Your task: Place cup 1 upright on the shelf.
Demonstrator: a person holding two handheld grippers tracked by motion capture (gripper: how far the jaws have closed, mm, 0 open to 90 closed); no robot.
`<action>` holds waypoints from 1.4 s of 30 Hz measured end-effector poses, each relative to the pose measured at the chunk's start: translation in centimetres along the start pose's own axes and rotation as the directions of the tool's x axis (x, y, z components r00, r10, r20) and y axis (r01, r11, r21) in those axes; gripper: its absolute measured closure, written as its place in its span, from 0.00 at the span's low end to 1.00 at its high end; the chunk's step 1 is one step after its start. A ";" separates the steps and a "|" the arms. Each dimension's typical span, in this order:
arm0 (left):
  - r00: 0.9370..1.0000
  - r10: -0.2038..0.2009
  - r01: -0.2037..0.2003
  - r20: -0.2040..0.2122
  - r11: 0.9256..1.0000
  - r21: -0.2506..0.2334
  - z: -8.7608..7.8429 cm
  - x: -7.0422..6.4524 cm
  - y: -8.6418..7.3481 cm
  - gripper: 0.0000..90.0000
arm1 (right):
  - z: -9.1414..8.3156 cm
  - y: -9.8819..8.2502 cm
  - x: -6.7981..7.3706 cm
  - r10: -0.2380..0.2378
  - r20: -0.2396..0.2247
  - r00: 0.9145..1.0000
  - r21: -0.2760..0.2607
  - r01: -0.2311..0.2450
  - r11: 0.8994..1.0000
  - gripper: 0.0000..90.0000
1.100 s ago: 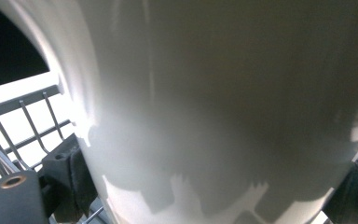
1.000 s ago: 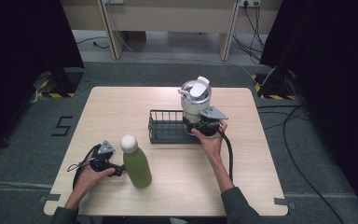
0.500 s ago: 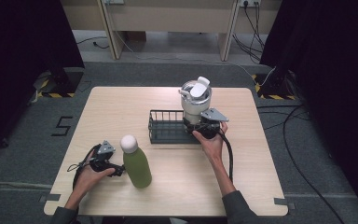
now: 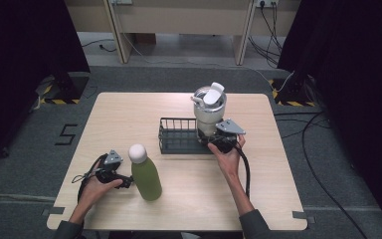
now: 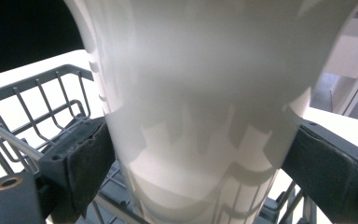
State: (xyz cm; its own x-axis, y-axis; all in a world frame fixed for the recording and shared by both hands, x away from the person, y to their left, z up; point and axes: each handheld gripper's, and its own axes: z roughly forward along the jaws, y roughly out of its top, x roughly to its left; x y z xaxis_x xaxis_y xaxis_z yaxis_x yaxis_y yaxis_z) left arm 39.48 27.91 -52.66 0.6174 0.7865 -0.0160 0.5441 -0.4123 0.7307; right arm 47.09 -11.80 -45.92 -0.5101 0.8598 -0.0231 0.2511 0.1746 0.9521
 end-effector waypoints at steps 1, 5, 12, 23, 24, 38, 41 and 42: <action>1.000 0.000 0.000 0.000 1.000 0.000 0.0 0.0 0.0 0.00 | -0.1 0.0 0.1 0.006 0.003 1.000 0.002 -0.006 1.000 0.13; 1.000 0.000 0.000 0.001 1.000 0.000 0.0 0.0 0.0 0.00 | -0.7 -0.2 0.3 0.024 0.012 1.000 0.005 -0.024 1.000 0.14; 1.000 0.000 0.000 0.000 1.000 0.000 0.0 0.0 0.0 0.00 | -1.8 -0.3 0.5 0.024 0.023 0.999 0.005 -0.024 1.000 0.16; 1.000 0.000 0.000 0.001 1.000 0.000 0.0 0.0 0.0 0.00 | -3.4 -0.7 1.0 0.015 -0.005 1.000 -0.006 -0.015 1.000 0.17; 1.000 0.000 0.000 0.001 1.000 0.000 0.0 0.0 0.0 0.00 | -3.4 -0.7 1.0 0.015 -0.005 1.000 -0.006 -0.015 1.000 0.17; 1.000 0.000 0.000 0.000 1.000 -0.001 0.0 0.0 0.0 0.00 | -5.8 -0.8 1.2 -0.002 -0.030 1.000 -0.017 0.001 1.000 0.17; 1.000 0.000 0.000 0.000 1.000 -0.001 0.0 0.0 0.0 0.00 | -6.3 -1.0 1.1 -0.003 -0.034 0.999 -0.015 0.003 1.000 0.17; 1.000 0.000 0.000 0.000 1.000 -0.001 0.0 0.0 0.0 0.00 | -6.3 -1.0 1.1 -0.003 -0.034 0.999 -0.015 0.003 1.000 0.17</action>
State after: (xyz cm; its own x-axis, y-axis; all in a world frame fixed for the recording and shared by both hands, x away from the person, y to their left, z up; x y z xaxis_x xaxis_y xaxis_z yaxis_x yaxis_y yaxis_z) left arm 39.48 27.91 -52.66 0.6177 0.7863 -0.0160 0.5436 -0.4122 0.7312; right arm 41.09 -14.01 -44.95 -0.5385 0.8425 -0.0158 0.2373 0.1697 0.9565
